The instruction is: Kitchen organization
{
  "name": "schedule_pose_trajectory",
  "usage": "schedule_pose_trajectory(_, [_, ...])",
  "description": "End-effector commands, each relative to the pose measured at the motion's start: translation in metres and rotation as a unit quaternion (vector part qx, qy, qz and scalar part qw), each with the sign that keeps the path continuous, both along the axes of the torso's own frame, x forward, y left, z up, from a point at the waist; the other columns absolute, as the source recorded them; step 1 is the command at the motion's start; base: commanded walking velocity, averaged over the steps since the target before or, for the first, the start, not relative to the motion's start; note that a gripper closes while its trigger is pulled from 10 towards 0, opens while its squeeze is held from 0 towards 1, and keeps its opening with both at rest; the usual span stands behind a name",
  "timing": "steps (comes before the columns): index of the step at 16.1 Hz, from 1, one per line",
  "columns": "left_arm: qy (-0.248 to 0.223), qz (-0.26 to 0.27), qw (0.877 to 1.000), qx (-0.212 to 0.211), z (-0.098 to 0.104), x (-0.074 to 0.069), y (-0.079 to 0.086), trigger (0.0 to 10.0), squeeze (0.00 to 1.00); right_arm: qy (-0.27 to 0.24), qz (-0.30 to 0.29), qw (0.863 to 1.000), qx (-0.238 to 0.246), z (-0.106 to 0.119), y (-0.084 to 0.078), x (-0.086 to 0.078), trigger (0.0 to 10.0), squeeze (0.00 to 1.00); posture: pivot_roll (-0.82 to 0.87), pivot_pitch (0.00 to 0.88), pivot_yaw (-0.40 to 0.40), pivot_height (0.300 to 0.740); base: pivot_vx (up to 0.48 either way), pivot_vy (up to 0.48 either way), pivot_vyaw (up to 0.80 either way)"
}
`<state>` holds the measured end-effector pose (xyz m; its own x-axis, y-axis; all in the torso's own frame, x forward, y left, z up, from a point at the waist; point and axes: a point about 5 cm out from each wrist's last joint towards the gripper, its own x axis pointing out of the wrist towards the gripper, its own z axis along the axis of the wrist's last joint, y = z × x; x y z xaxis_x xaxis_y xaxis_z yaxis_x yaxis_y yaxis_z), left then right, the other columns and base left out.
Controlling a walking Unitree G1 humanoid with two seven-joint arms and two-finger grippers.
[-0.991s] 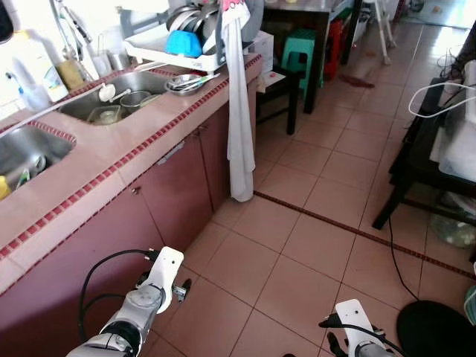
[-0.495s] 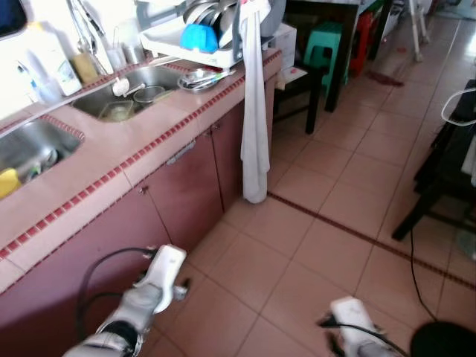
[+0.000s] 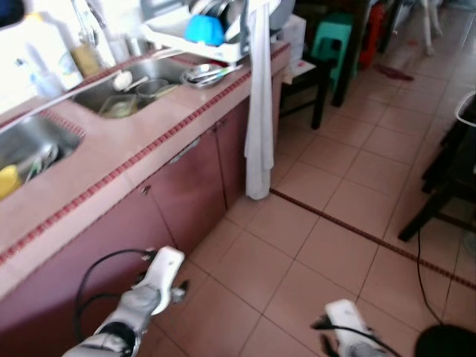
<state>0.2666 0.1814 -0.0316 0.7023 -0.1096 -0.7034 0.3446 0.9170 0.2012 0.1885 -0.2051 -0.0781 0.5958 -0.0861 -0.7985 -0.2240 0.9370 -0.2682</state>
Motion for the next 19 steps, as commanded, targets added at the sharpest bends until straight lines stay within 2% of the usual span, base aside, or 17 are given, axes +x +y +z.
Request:
schedule_pose_trajectory(1, [-0.006,-0.009,1.000,0.001,0.0016,0.0025,-0.0053,10.0,0.00,0.011,-0.007,1.000,-0.012,-0.0008,-0.0115,-0.0057,10.0,0.00,-0.06,0.081,0.091,0.740,0.311,0.000,0.00])
schedule_pose_trajectory(5, [-0.004,-0.013,1.000,0.002,0.0012,0.0020,-0.0049,10.0,0.00,0.015,-0.007,1.000,-0.011,-0.0018,-0.0105,-0.0071,10.0,0.00,-0.06,0.081,0.093,0.740,0.329,0.000,0.00])
schedule_pose_trajectory(13, [-0.004,-0.019,1.000,0.003,0.0008,0.0016,-0.0067,10.0,0.00,0.021,-0.005,1.000,-0.012,-0.0031,-0.0101,-0.0093,10.0,0.00,-0.06,0.082,0.096,0.740,0.345,0.000,-0.67])
schedule_pose_trajectory(19, [-0.005,-0.020,1.000,0.003,0.0008,0.0018,-0.0077,10.0,0.00,0.023,-0.003,1.000,-0.014,-0.0032,-0.0111,-0.0098,10.0,0.00,-0.06,0.080,0.094,0.740,0.458,0.000,-0.51])
